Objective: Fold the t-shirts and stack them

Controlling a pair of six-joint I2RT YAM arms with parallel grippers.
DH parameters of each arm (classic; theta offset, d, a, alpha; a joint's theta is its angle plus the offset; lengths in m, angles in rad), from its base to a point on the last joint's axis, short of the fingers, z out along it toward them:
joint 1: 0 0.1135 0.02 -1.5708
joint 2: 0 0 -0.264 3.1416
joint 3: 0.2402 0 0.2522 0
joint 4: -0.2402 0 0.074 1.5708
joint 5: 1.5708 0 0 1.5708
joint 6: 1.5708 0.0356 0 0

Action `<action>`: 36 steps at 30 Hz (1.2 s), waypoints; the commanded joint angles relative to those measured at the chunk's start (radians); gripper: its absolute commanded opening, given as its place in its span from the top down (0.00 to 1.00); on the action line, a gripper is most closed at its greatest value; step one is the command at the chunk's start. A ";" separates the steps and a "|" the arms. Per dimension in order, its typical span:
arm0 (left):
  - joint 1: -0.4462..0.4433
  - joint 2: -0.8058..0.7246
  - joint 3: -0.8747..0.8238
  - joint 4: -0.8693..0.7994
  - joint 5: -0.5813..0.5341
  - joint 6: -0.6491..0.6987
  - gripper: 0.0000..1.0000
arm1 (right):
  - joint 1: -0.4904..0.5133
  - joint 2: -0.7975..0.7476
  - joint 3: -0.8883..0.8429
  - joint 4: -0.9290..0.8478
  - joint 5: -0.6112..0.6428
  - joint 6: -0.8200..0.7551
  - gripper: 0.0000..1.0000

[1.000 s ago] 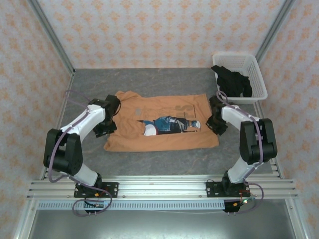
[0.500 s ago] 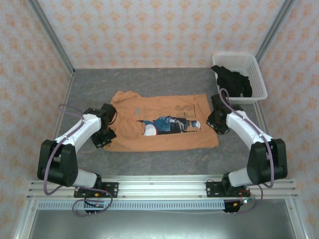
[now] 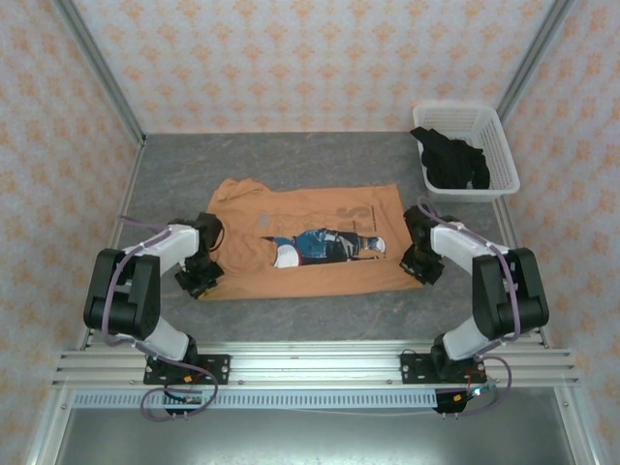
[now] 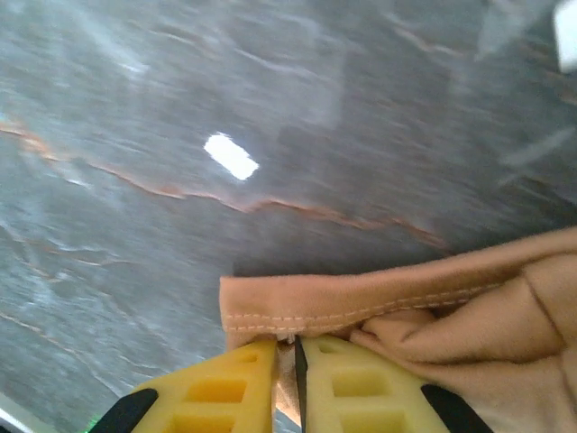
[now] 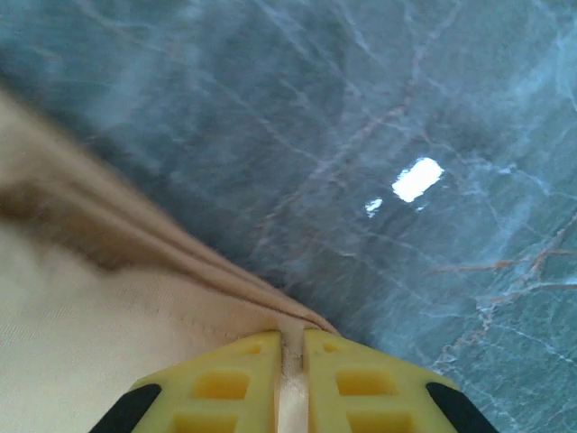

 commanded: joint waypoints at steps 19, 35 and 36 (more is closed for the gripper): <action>0.008 -0.160 0.281 -0.180 -0.079 -0.067 0.65 | 0.022 -0.223 0.068 -0.097 0.029 0.062 0.74; 0.122 0.520 0.852 0.008 0.130 -0.166 0.55 | 0.023 0.235 0.556 0.103 -0.047 -0.200 0.57; 0.128 0.537 0.870 0.007 0.120 -0.163 0.55 | 0.021 0.257 0.573 0.101 -0.048 -0.201 0.56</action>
